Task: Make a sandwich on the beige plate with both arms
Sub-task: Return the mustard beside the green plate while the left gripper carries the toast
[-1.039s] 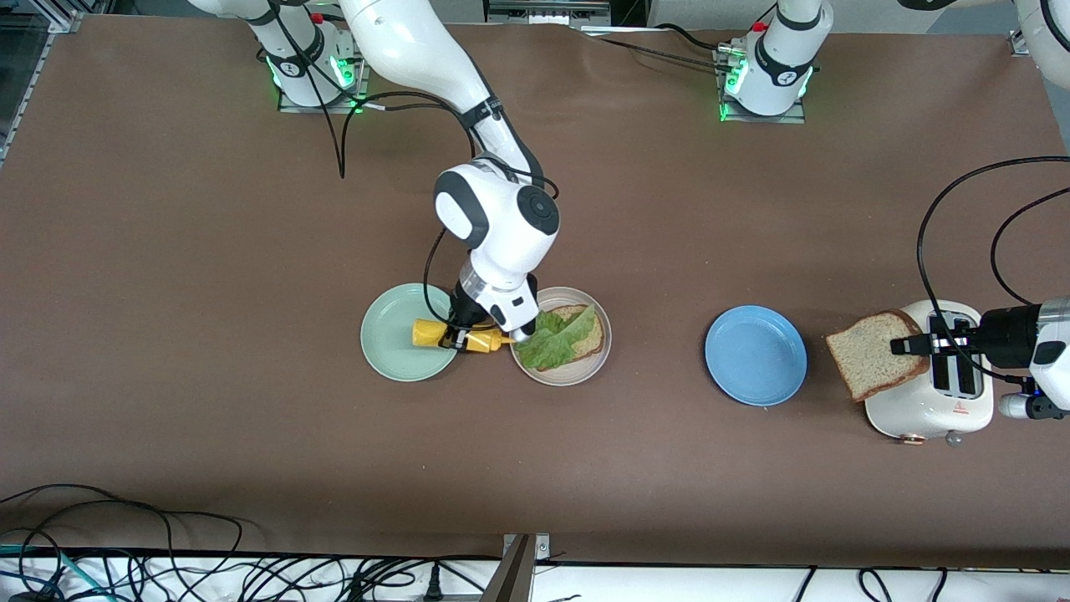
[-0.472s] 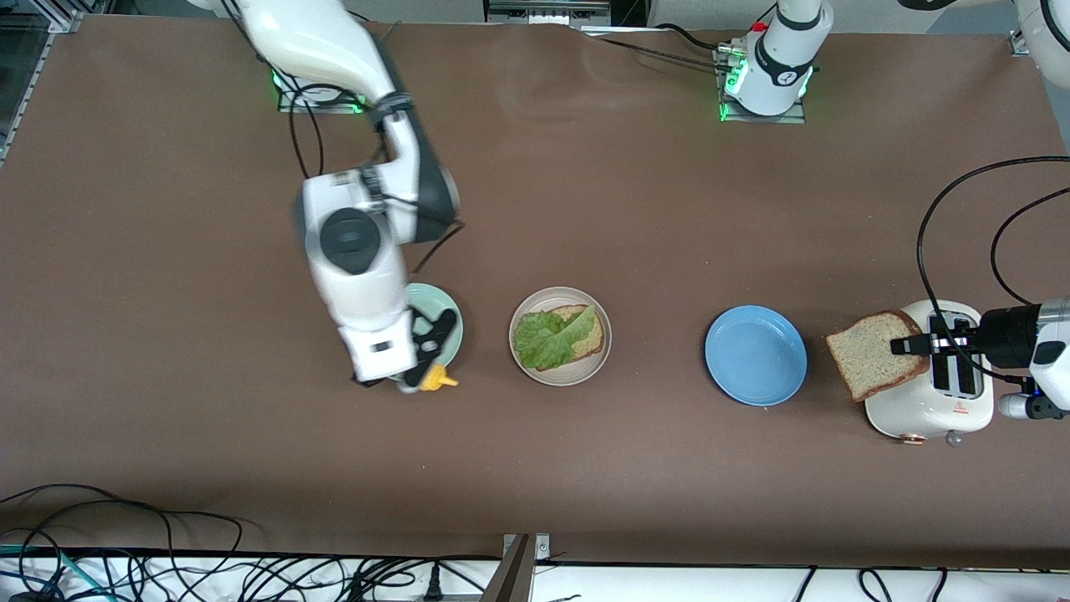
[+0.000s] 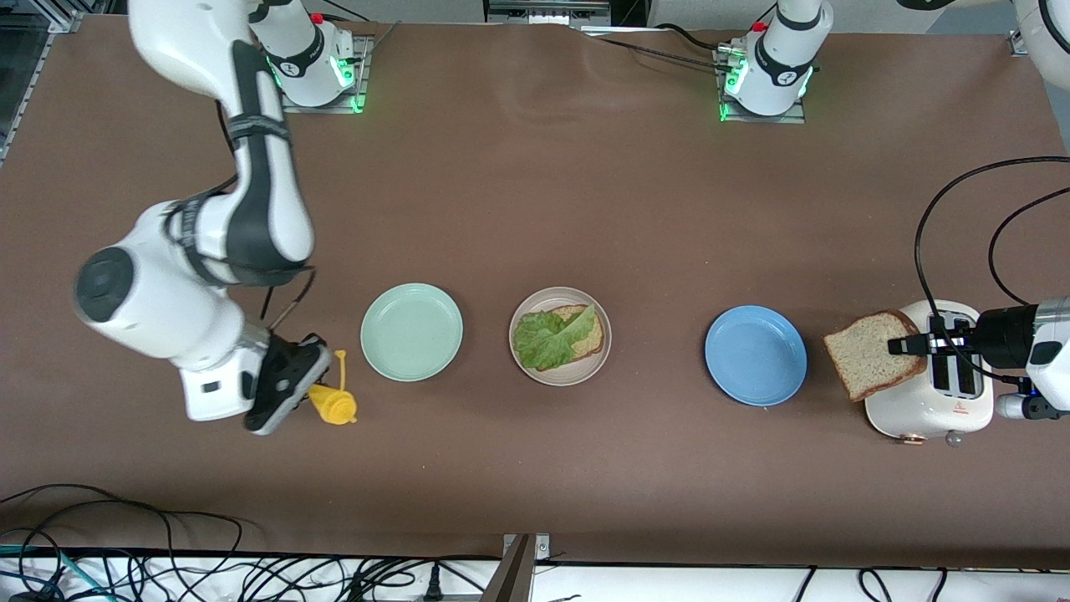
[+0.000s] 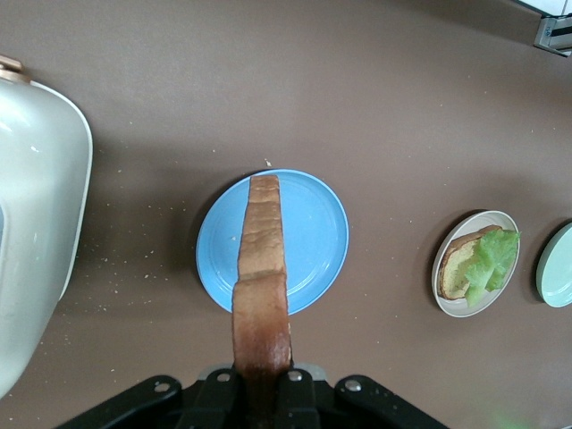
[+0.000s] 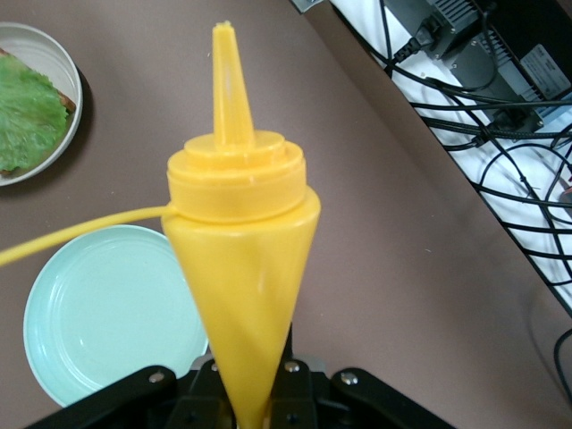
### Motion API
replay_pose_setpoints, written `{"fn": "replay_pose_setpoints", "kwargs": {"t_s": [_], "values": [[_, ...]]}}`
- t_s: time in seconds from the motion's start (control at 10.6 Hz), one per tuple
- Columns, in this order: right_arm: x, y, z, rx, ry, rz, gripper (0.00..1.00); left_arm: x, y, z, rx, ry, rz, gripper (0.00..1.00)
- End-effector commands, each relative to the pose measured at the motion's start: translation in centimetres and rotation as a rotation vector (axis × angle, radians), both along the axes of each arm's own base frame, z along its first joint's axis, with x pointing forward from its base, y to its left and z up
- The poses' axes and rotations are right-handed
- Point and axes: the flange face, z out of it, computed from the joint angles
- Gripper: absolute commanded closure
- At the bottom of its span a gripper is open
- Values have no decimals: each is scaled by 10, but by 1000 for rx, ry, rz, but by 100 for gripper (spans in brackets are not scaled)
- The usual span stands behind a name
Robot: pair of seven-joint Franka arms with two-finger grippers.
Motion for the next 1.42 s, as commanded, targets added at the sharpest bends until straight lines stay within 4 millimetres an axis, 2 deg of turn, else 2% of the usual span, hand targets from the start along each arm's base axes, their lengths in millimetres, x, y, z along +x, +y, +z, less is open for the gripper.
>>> {"fn": "replay_pose_setpoints", "kwargs": {"t_s": [0.0, 0.19, 0.38, 0.66, 0.94, 1.13, 1.23, 1.32], "values": [[-9, -51, 0, 170, -24, 11, 100, 1, -17, 7, -27, 9, 10, 100], [-17, -90, -23, 262, -65, 68, 100, 3, -30, 7, -59, 25, 41, 100], [-28, -123, -57, 382, -117, 104, 100, 6, -42, 0, -102, 37, 50, 100], [-69, -153, -124, 563, -251, 156, 100, 9, -67, -8, -123, 63, 51, 100], [-121, -162, -191, 739, -368, 98, 100, 12, -96, -18, -172, 77, 35, 100], [-145, -161, -213, 819, -387, 96, 100, 15, -120, -32, -186, 106, 46, 100], [-150, -163, -219, 840, -384, 101, 100, 17, -126, -34, -183, 110, 65, 100], [-156, -149, -240, 852, -356, 122, 100, 18, -131, -35, -183, 108, 78, 100]]}}
